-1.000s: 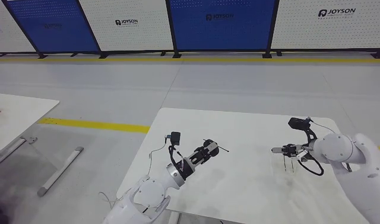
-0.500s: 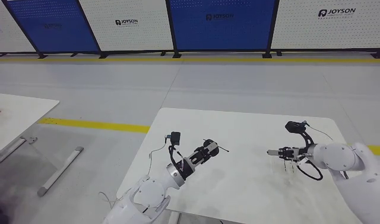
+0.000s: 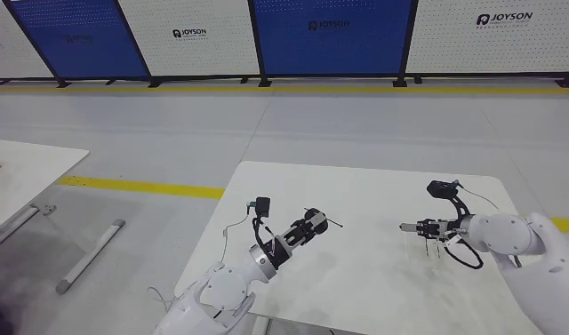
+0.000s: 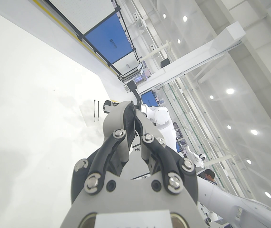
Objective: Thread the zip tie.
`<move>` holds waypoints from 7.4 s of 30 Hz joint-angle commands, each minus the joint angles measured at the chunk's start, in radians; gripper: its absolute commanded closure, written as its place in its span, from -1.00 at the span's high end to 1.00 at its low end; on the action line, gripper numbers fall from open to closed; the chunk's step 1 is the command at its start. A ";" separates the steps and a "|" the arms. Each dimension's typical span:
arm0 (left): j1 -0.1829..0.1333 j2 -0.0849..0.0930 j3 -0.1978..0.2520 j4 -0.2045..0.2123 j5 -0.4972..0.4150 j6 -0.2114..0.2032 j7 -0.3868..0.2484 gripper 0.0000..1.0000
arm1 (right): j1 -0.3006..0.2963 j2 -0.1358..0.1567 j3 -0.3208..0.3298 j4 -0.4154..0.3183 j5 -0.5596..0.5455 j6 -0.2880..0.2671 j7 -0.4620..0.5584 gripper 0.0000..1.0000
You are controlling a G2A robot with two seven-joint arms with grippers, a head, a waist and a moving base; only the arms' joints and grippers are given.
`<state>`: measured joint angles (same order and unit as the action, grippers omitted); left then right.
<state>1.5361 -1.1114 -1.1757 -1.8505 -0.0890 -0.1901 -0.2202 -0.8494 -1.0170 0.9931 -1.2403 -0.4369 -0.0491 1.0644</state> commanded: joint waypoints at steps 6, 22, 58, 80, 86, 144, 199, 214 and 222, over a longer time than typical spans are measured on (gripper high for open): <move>0.000 0.000 0.000 0.000 0.000 0.000 0.000 -1.00 | 0.067 -0.013 -0.065 -0.037 -0.121 0.156 0.135 1.00; 0.000 0.000 0.000 0.000 0.000 0.000 0.000 -1.00 | 0.082 -0.017 -0.074 -0.015 -0.138 0.114 0.142 1.00; 0.000 0.000 0.000 0.000 0.000 0.000 0.000 -1.00 | 0.211 -0.096 -0.197 0.224 -0.144 0.174 0.190 -0.28; 0.000 0.000 0.000 0.000 0.000 0.000 0.000 -1.00 | 0.281 -0.158 -0.259 0.378 -0.134 0.166 0.193 -0.60; 0.000 0.000 0.000 0.000 0.000 0.000 0.000 -1.00 | 0.298 -0.177 -0.273 0.430 -0.125 0.150 0.183 -0.62; 0.000 0.000 0.000 0.000 0.000 0.000 0.000 -1.00 | 0.184 -0.127 -0.133 0.160 -0.274 0.219 0.168 -1.00; 0.000 0.000 0.000 0.000 0.000 0.000 0.000 -1.00 | -0.266 -0.044 0.188 -0.286 -0.155 0.159 -0.261 -1.00; 0.000 0.000 0.000 0.000 0.000 0.000 0.000 -1.00 | -0.405 -0.037 0.233 -0.424 -0.200 0.276 -0.331 -1.00; 0.000 0.000 0.000 0.000 0.000 0.000 0.000 -1.00 | -0.405 -0.037 0.233 -0.424 -0.200 0.276 -0.331 -1.00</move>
<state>1.5361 -1.1114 -1.1757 -1.8505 -0.0890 -0.1901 -0.2202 -1.2542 -1.0538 1.2264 -1.6645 -0.6365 0.2266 0.7335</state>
